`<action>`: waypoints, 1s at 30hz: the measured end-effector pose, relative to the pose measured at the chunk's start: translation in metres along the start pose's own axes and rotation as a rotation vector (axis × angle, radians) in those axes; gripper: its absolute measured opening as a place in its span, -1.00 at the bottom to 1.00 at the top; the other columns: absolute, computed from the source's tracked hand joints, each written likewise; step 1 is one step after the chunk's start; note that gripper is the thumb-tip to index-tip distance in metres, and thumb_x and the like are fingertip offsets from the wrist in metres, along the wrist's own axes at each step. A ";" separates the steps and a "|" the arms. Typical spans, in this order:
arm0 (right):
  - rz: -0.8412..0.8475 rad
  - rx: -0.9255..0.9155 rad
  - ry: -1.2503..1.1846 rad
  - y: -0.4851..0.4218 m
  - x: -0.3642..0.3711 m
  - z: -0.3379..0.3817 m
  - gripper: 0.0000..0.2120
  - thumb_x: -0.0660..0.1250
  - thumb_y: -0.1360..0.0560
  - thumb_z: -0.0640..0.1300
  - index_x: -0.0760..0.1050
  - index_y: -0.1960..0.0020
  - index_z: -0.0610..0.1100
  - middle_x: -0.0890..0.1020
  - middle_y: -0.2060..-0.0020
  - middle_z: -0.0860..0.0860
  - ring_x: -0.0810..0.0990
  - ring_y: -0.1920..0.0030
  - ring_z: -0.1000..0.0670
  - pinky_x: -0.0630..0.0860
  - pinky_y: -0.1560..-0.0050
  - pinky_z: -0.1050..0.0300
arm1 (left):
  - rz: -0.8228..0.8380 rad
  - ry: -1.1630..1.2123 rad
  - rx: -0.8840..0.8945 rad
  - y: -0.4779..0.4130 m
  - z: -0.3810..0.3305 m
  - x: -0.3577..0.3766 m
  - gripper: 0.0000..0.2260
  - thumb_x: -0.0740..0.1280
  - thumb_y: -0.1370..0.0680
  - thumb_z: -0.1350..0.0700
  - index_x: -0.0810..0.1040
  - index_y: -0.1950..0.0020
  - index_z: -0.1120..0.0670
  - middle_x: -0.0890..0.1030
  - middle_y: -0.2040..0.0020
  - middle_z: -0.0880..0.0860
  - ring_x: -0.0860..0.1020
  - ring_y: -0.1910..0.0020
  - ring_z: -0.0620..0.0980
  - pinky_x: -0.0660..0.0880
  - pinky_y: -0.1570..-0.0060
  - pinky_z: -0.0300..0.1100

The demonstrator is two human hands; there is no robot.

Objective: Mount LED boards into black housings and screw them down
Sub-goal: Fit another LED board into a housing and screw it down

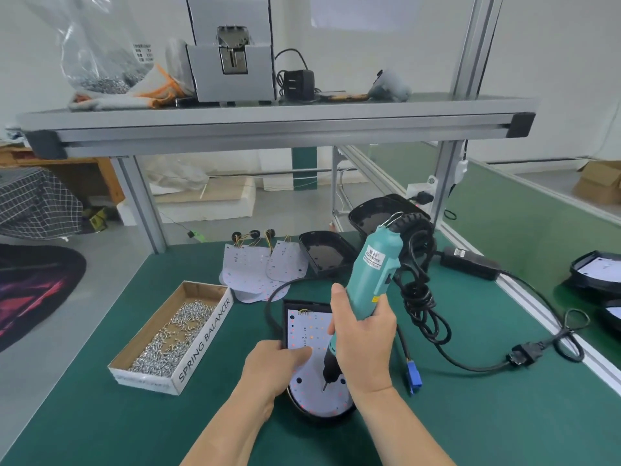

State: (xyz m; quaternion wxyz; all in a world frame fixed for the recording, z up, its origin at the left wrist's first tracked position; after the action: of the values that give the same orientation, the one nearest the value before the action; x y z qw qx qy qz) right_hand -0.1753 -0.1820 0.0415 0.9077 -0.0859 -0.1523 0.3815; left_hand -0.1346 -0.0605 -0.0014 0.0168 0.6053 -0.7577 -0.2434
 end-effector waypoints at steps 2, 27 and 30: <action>-0.008 0.005 0.013 0.002 0.002 0.001 -0.55 0.41 -0.33 0.14 0.40 0.21 -0.25 0.48 0.42 -0.30 0.43 0.44 -0.19 0.46 0.39 -0.08 | -0.006 -0.008 -0.006 -0.002 0.001 0.000 -0.60 0.41 -0.21 -0.01 0.69 0.08 0.23 0.72 0.11 0.18 0.68 0.02 0.22 0.57 -0.13 0.15; -0.047 0.015 -0.276 -0.020 -0.011 0.040 -0.85 0.46 -0.38 0.01 0.54 0.16 -0.03 0.47 0.49 -0.13 0.43 0.52 -0.01 0.42 0.43 0.26 | -0.037 0.389 -0.119 -0.011 -0.003 -0.039 -0.82 0.16 -0.68 0.33 0.48 -0.14 0.43 0.56 0.31 0.29 0.55 0.08 0.25 0.46 0.08 0.04; -0.080 0.036 -0.286 -0.023 -0.008 0.041 -0.82 0.46 -0.38 -0.01 0.50 0.19 -0.06 0.48 0.49 -0.12 0.43 0.53 -0.02 0.42 0.46 0.24 | -0.027 0.615 -0.136 -0.008 0.004 -0.043 -0.65 -0.08 -0.67 0.47 0.33 -0.40 0.44 0.43 -0.36 0.41 0.43 -0.37 0.30 0.47 -0.24 -0.10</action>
State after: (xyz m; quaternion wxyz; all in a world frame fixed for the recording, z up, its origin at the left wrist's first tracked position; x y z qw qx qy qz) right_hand -0.1794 -0.2024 0.0844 0.8927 -0.0081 -0.2763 0.3560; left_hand -0.1174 -0.0205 0.0037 0.2826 0.6581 -0.6908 -0.0993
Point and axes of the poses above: each hand's wrist, its own y-axis away from the middle knuckle, its own x-axis out of the palm, z = x × y, the point moved 1 cm from there along -y, towards the middle knuckle
